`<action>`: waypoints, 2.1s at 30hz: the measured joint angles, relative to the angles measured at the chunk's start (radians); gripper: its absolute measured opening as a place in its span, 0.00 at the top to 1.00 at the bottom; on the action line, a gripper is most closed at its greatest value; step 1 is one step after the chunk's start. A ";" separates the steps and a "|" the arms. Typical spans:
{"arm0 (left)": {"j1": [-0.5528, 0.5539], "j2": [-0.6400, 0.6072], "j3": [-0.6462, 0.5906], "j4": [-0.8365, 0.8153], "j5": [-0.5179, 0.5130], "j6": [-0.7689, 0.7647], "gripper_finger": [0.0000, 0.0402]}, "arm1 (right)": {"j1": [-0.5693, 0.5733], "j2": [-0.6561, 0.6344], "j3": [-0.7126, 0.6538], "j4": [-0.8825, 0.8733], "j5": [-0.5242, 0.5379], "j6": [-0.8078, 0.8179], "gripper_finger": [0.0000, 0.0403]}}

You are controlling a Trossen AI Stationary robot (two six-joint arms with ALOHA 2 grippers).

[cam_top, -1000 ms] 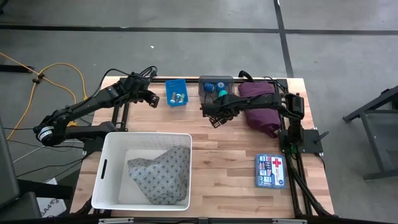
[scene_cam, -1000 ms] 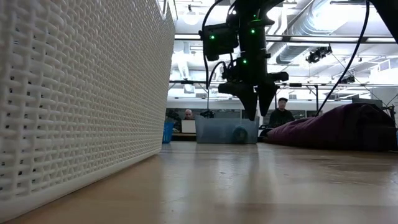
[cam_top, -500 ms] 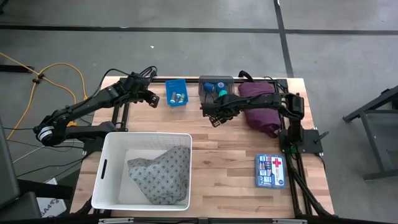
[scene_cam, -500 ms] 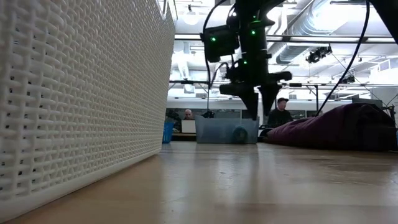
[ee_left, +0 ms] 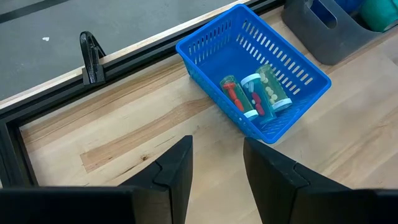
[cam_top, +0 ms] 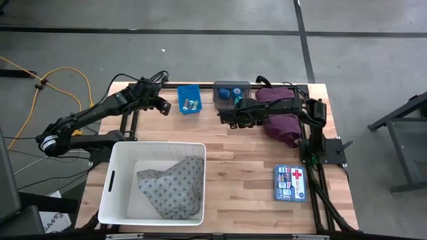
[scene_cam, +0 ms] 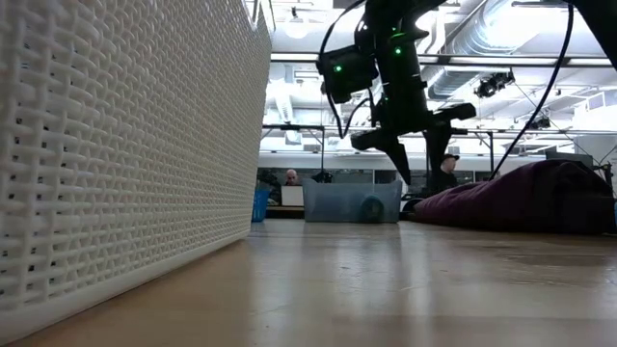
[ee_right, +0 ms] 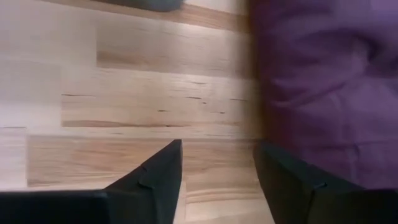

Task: Pick & place medical supplies in basket/bin
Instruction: Put the purple patient gown into the white bin

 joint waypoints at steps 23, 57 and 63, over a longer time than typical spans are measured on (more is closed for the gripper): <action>0.000 0.000 0.000 0.000 0.000 0.000 0.66 | -0.005 0.024 0.000 -0.084 0.027 -0.103 0.07; 0.000 0.000 0.000 0.000 0.000 0.000 0.66 | 0.005 0.235 0.000 -0.246 0.104 -0.108 0.03; 0.000 0.000 0.000 0.000 0.000 0.000 0.66 | -0.016 0.235 -0.047 -0.247 0.109 -0.111 0.03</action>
